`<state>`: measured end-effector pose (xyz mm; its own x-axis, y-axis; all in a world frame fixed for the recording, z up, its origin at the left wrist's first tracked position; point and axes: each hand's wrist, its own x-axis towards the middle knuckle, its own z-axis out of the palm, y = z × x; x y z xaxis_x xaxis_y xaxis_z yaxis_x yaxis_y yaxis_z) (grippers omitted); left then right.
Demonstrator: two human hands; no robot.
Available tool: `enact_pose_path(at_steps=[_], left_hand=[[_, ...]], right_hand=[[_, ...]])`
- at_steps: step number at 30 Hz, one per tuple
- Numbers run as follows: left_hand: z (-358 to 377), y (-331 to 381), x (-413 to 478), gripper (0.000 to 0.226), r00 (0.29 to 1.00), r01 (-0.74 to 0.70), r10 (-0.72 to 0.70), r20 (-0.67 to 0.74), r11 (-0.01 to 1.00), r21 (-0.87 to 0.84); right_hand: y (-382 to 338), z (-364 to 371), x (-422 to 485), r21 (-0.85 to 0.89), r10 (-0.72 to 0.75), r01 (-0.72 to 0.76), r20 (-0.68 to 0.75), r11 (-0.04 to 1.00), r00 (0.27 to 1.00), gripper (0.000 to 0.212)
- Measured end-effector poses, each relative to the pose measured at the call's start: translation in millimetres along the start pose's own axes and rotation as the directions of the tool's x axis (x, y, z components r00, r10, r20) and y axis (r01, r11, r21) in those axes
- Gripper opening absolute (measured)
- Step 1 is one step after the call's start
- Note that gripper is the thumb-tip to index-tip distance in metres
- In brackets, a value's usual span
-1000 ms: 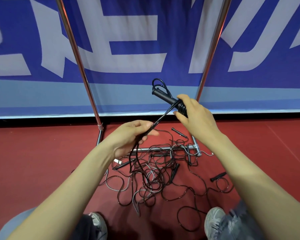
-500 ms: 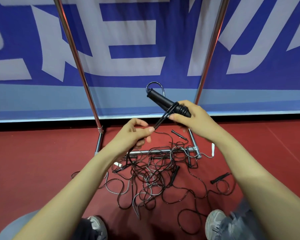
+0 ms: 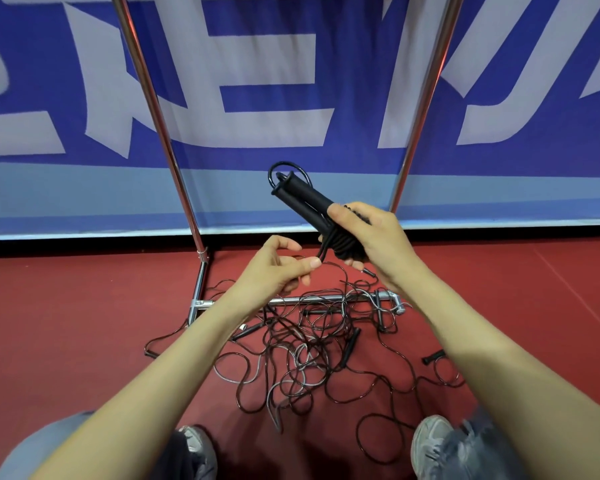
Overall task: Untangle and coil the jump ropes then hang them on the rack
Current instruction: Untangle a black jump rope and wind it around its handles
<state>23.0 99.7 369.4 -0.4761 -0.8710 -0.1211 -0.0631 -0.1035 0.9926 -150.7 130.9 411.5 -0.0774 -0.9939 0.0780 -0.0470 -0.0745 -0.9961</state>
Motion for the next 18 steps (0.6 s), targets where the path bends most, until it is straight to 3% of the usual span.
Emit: enact_pose_path(at_steps=[5, 10, 12, 14, 16, 18], left_hand=[[-8, -4, 4, 0.052, 0.998, -0.014, 0.023, -0.060, 0.989, 0.149], [-23, 8, 8, 0.018, 0.985, -0.144, 0.148, -0.084, 0.988, 0.048], [-24, 7, 8, 0.019, 0.986, -0.161, 0.161, -0.034, 0.987, 0.004], [-20, 5, 9, 0.026, 0.985, -0.171, 0.170, 0.029, 0.985, 0.012], [-20, 5, 7, 0.032, 0.968, -0.224, 0.208, 0.140, 0.967, 0.117], [-29, 8, 7, 0.034, 0.953, -0.240, 0.202, 0.226, 0.958, 0.157]], right_hand=[[-4, -2, 2, 0.075, 0.031, -0.026, -0.073, 0.997, 0.997, 0.028], [-11, -8, -2, 0.155, 0.035, -0.033, -0.013, 0.987, 0.999, 0.031], [-14, -9, -5, 0.174, 0.026, -0.040, 0.087, 0.984, 0.996, 0.033], [-15, -8, -9, 0.152, 0.041, -0.087, 0.280, 0.985, 0.959, 0.031], [-16, -8, -15, 0.059, 0.106, -0.153, 0.483, 0.986, 0.869, 0.030], [-19, -8, -20, -0.110, 0.231, -0.206, 0.575, 0.972, 0.785, 0.037]])
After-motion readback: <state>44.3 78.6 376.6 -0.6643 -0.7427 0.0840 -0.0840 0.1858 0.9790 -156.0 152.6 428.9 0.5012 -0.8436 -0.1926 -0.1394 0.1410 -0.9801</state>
